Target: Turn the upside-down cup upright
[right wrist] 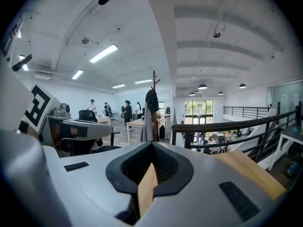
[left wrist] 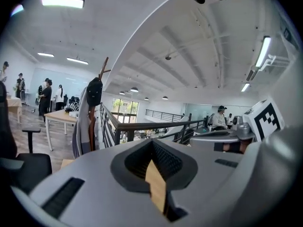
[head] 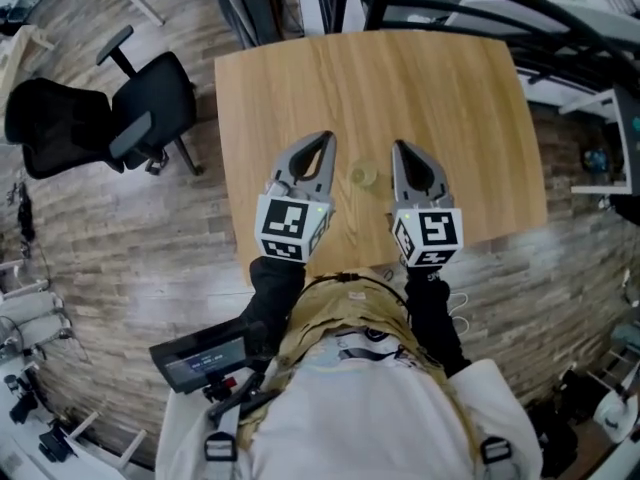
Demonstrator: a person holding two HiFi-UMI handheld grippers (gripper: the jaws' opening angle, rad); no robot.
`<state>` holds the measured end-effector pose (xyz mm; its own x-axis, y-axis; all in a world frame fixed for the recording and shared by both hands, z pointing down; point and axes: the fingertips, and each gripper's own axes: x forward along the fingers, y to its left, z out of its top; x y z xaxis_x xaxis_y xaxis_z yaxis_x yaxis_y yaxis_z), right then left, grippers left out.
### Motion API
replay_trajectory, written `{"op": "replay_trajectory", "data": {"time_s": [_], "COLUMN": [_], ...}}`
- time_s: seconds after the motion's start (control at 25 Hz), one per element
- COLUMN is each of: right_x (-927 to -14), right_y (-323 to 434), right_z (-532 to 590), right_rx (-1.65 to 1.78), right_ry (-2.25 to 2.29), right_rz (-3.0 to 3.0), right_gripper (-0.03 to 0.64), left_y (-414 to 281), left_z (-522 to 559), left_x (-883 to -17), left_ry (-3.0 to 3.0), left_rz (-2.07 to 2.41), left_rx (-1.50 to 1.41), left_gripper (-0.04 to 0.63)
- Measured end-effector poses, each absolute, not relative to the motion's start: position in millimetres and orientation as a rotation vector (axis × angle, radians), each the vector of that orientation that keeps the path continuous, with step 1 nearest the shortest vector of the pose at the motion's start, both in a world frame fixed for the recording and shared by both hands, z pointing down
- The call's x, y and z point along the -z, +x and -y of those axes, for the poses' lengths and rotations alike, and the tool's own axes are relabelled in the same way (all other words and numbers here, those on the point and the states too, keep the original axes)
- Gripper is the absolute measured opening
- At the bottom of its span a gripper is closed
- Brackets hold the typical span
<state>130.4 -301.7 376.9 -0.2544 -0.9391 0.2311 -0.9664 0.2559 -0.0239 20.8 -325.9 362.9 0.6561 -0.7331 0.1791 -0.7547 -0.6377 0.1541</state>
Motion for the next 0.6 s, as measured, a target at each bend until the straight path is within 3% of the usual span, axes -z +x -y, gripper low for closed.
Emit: {"op": "replay_trajectory", "data": {"time_s": [0.6], "right_x": [-325], "right_y": [136], "right_z": [296], "right_rx": [-0.124], "right_ry": [1.866], "right_rz": [2.392], "right_gripper": [0.021], "left_y": [26], "left_z": [321], "left_x": [-323], "left_ry": [2.716], "left_rz": [1.207], "left_rx": [-0.105], "left_gripper": [0.001]}}
